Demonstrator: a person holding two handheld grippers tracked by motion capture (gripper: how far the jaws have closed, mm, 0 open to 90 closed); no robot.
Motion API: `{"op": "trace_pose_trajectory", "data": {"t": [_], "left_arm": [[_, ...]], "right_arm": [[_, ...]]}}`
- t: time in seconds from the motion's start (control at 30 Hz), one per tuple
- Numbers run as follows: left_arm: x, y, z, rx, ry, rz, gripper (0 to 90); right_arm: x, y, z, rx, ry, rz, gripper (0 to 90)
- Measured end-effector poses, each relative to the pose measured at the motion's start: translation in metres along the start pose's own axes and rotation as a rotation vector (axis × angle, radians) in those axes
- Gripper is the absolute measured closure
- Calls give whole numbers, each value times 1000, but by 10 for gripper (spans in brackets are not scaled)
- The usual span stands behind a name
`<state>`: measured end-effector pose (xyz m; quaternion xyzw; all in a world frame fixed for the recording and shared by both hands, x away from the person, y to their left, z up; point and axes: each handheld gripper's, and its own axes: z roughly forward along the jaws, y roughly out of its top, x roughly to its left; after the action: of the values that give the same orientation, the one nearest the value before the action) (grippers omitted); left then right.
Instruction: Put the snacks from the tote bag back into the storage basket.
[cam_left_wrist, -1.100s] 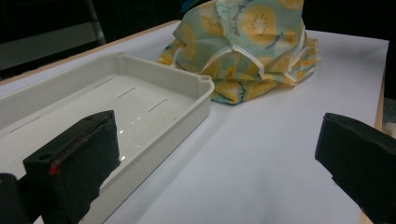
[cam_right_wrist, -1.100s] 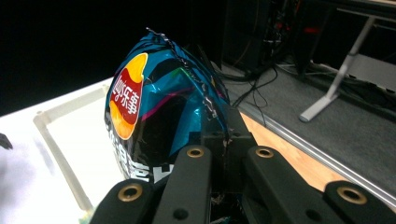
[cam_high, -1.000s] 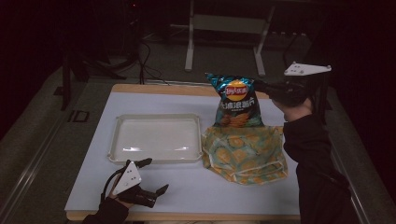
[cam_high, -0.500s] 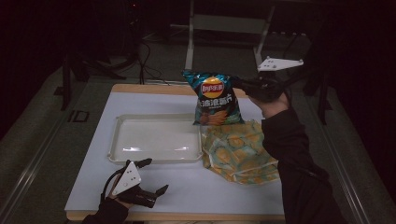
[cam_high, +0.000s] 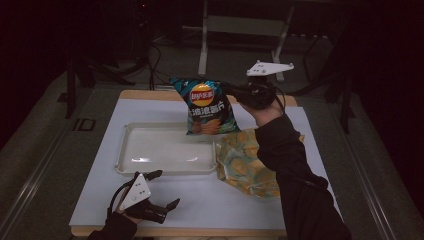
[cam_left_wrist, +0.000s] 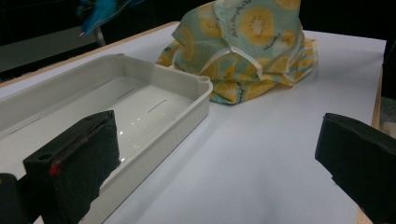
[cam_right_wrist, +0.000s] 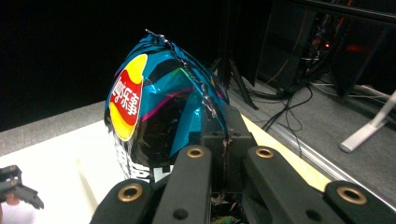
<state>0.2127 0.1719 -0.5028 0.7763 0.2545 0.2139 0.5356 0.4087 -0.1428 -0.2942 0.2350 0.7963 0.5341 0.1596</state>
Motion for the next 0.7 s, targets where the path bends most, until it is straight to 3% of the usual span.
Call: {"op": "trace_pose_trajectory", "data": {"t": [0.43,0.7], "left_arm": [[0,0,-1,-9,7,-3,3],[-1,0,-2,-8,-1,1,3]], "right_arm": [[34,-6,56,1,35,14,900],[48,-20,89,1,76,81,900]]}}
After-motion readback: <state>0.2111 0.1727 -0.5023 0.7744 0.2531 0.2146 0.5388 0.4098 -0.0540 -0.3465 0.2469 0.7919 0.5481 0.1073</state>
